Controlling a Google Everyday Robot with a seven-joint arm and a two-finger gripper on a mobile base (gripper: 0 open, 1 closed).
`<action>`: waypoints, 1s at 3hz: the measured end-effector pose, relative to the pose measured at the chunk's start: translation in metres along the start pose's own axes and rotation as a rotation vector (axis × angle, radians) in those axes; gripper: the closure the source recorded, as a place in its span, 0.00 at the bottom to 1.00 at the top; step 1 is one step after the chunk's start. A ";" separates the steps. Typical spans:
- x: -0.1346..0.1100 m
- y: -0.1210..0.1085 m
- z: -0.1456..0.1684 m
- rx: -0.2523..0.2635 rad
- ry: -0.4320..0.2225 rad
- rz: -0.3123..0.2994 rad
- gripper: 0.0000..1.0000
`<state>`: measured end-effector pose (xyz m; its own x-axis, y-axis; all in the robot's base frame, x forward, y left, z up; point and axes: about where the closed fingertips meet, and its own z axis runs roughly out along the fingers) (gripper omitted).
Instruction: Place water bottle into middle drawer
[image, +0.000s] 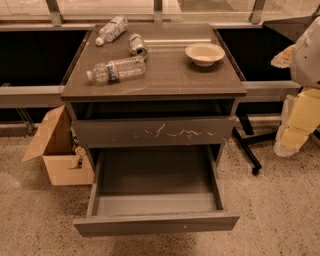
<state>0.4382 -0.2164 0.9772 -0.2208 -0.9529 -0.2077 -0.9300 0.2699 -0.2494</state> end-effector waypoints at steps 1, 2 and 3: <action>0.000 0.000 0.000 0.000 -0.001 0.000 0.00; -0.007 -0.004 0.002 -0.006 -0.027 -0.016 0.00; -0.047 -0.028 0.019 -0.039 -0.116 -0.113 0.00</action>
Offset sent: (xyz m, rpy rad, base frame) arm 0.0136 0.0112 -0.0042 0.0496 0.0151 0.0550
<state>0.4798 -0.1768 0.9761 -0.0813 -0.9539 -0.2889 -0.9582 0.1546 -0.2408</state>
